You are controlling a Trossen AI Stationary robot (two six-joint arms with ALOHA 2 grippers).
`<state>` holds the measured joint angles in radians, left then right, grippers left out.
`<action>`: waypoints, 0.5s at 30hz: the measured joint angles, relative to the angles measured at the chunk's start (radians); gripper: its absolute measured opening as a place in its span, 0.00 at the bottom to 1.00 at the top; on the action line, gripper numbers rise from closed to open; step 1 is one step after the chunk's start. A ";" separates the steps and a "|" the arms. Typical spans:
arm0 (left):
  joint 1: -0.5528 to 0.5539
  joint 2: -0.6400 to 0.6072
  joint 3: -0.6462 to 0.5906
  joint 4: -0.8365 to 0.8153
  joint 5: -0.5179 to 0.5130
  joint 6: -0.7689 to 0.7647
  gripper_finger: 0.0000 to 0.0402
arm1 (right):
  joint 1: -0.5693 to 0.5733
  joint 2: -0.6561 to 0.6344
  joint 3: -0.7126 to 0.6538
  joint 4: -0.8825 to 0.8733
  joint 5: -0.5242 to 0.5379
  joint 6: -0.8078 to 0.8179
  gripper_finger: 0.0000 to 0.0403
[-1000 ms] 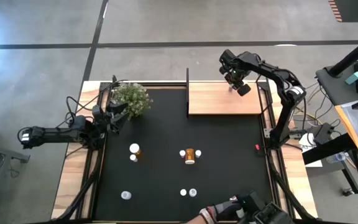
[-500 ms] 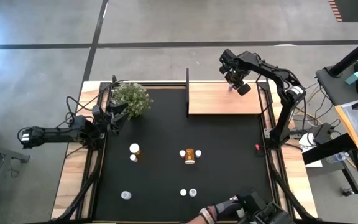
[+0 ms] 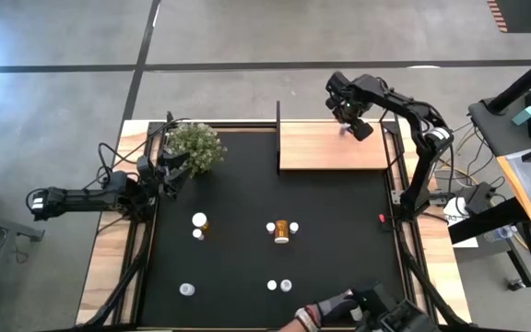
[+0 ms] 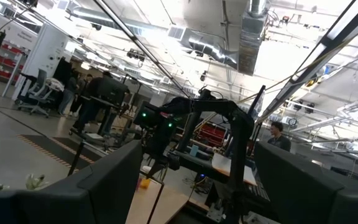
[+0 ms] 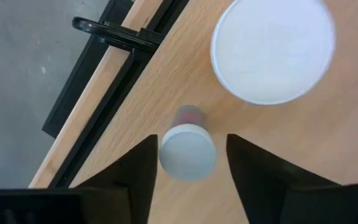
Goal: Pick and place medicine bottles onto shelf by color
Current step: Put the top right blue pill bottle on the shelf, then put the top left pink pill bottle on the shelf
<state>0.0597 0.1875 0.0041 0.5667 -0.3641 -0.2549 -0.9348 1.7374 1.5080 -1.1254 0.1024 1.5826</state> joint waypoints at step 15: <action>0.000 0.000 0.000 0.000 0.000 0.000 0.73 | 0.068 -0.156 0.187 -0.242 -0.050 -0.246 0.58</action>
<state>0.0597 0.1875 0.0041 0.5667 -0.3639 -0.2549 -0.8670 1.5812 1.6950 -1.3678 0.0525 1.3364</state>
